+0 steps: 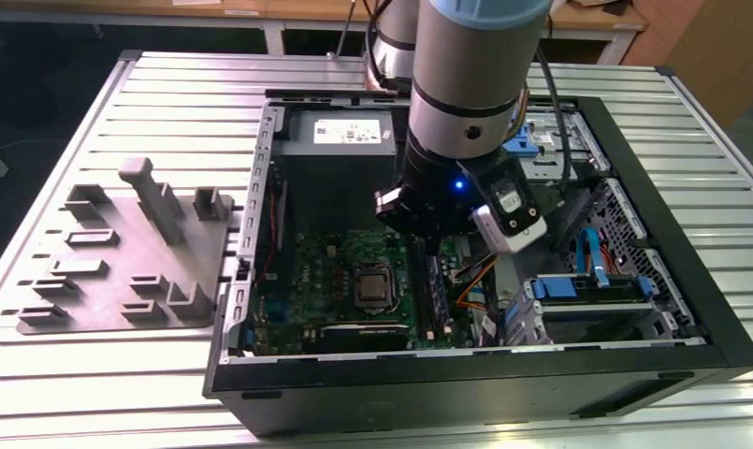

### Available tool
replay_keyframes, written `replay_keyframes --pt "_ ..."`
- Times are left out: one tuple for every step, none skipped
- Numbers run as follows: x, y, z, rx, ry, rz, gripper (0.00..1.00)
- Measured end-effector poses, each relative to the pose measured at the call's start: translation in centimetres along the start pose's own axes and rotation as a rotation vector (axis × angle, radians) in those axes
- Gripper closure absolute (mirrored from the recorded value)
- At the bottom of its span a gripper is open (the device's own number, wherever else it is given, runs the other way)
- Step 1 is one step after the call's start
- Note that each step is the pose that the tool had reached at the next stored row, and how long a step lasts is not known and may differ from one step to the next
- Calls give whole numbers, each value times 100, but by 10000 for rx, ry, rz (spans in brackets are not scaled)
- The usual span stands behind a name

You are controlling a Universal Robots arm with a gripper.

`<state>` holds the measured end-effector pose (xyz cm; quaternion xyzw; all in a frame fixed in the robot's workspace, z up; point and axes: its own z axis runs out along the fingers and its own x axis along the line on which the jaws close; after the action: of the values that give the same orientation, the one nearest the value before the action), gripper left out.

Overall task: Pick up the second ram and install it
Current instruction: 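Insert the second ram into the second slot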

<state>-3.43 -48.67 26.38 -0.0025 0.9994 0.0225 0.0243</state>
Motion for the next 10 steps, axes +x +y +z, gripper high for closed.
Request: replay_keyframes --pt "-3 -1 15 -1 0 0 89" --pt "-3 -1 29 0 0 1 89" --pt "-4 -2 44 -1 1 1 89" --pt "-4 -2 55 -1 0 1 89" --pt "-4 -3 60 0 0 0 89" --pt "-4 -3 59 2 1 0 89" --pt "-4 -3 59 4 2 0 89" --pt "-4 -3 62 1 1 0 89" --pt "-4 -3 69 -3 -1 0 89" --pt "-4 -3 76 -3 0 0 89"
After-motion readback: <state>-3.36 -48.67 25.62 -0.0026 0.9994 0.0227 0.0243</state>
